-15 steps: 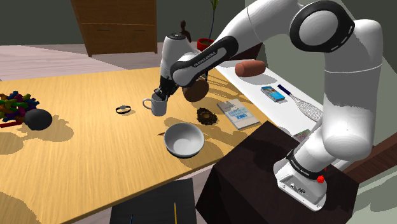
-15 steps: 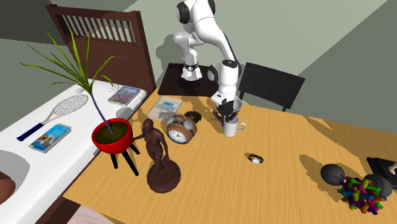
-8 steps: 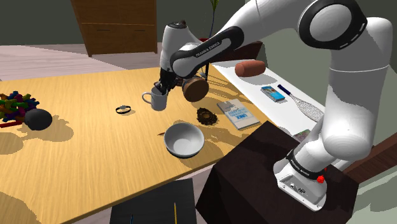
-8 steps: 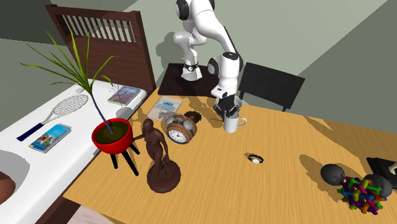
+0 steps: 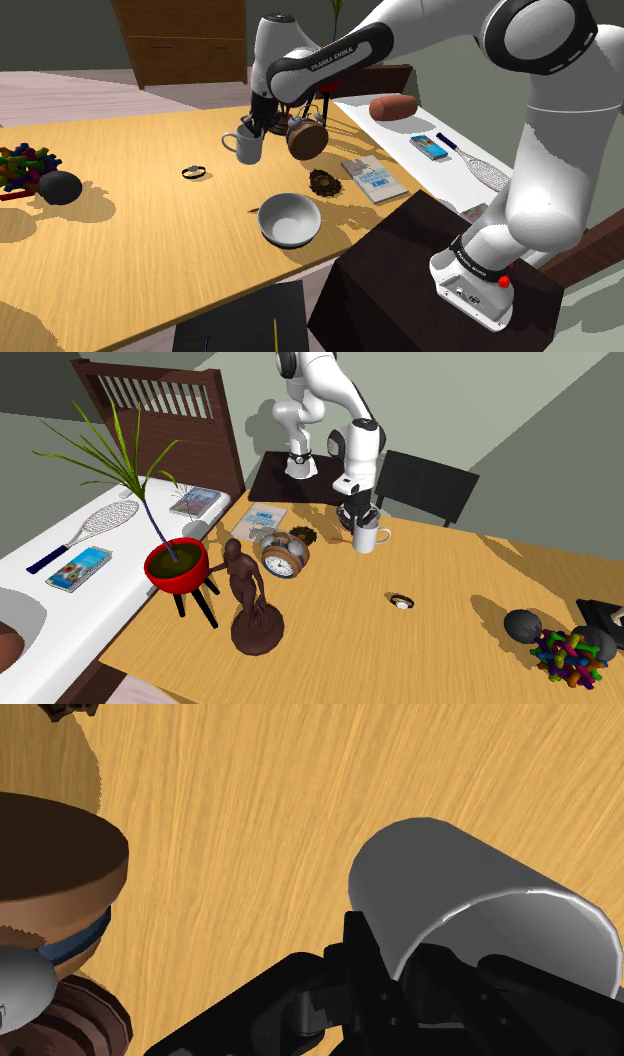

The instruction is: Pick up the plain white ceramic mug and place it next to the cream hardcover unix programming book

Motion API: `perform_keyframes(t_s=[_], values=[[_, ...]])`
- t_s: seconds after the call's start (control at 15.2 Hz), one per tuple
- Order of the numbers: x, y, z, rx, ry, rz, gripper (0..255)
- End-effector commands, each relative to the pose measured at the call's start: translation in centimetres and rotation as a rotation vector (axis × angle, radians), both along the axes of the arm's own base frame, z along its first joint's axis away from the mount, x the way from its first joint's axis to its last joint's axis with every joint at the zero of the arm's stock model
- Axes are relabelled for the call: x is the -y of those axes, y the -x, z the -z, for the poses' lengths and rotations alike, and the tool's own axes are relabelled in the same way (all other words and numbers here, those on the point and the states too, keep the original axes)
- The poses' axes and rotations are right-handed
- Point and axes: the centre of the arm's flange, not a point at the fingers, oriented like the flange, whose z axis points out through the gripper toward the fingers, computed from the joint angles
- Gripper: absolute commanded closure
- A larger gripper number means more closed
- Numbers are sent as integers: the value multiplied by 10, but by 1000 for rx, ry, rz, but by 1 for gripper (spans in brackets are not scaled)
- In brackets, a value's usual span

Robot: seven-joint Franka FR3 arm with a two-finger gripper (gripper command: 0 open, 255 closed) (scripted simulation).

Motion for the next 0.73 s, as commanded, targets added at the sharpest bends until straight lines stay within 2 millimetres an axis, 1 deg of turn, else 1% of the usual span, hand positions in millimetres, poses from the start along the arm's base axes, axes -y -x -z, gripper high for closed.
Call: perform_keyframes(t_s=[0.0,0.46,0.53,0.66], values=[[0,0,-11,0,0,0,255],[0,0,-48,0,0,0,255],[0,0,-48,0,0,0,255],[27,3,-48,0,0,0,255]])
